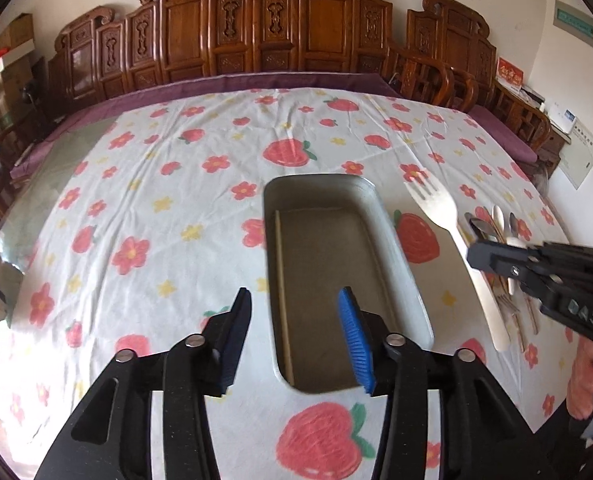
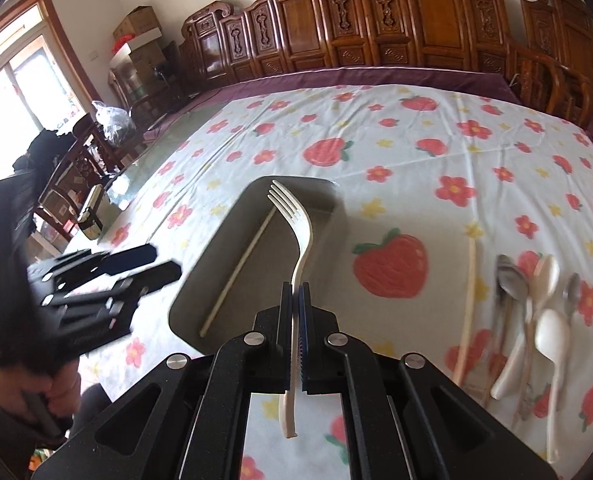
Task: Organize utensils
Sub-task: 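Release the fork into the metal box with the right tool while the left tool drops the chopstick in, then grasp the white plastic ladle by its handle with the right tool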
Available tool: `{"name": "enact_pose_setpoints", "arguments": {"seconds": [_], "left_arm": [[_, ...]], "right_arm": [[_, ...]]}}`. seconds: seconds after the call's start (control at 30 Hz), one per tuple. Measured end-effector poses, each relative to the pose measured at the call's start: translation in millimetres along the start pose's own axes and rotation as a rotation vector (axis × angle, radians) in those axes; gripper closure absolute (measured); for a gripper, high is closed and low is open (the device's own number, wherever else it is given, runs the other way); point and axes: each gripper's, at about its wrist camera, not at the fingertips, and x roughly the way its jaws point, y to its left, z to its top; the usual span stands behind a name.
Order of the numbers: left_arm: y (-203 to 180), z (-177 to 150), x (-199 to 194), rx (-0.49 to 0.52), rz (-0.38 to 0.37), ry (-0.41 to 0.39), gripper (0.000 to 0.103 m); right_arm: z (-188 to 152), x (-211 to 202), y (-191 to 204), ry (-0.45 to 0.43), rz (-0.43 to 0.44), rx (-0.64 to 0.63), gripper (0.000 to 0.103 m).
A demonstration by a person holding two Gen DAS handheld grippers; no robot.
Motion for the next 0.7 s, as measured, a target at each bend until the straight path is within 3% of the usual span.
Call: {"name": "enact_pose_setpoints", "arguments": {"seconds": [0.43, 0.7], "left_arm": [[29, -17, -21, -0.019, 0.021, -0.05, 0.056], [16, -20, -28, 0.021, 0.001, -0.059, 0.055]], "right_arm": [[19, 52, 28, 0.027, -0.001, 0.008, 0.098], [18, 39, 15, -0.006, -0.026, 0.015, 0.088]]}}
